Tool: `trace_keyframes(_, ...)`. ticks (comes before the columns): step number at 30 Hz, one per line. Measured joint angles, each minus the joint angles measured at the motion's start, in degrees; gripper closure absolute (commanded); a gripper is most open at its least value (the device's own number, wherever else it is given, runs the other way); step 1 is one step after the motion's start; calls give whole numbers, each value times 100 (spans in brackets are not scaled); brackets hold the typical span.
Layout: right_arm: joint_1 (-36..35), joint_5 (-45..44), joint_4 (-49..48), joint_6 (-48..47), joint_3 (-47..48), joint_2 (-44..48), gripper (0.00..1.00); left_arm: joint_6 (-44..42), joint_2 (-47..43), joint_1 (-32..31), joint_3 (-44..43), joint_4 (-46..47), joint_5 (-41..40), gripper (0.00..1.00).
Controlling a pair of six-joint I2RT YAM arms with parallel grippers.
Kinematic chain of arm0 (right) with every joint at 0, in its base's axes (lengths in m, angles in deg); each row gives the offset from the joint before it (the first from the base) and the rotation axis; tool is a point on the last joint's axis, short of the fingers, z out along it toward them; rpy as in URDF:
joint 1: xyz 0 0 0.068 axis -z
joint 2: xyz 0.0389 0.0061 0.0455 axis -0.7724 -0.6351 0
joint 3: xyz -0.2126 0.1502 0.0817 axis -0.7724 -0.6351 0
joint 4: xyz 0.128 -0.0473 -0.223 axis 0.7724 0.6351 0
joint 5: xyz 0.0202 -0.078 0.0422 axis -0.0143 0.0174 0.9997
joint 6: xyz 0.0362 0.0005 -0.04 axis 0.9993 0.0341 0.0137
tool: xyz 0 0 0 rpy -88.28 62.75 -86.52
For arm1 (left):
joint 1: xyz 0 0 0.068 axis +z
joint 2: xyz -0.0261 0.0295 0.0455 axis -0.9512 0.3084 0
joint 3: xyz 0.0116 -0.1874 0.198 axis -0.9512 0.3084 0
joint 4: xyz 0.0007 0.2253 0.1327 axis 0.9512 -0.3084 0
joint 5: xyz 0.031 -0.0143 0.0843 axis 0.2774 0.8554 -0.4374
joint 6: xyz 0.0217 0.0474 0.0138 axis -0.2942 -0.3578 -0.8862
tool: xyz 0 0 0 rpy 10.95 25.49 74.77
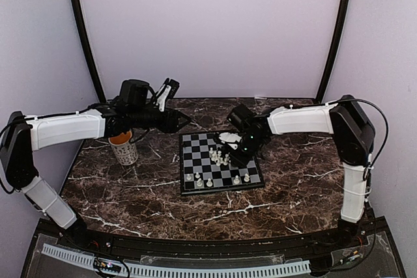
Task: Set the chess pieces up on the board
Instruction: Pick up the pawn from the chessboard.
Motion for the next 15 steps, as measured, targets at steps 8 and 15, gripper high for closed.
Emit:
trace_keyframes(8,81,249,46,-52,-157,177,93,20,101,-17,0,59,208,48)
trace_keyframes(15,278,1342,129,-358,-496,1211,93,-195,155,-365,-74,358,876,53)
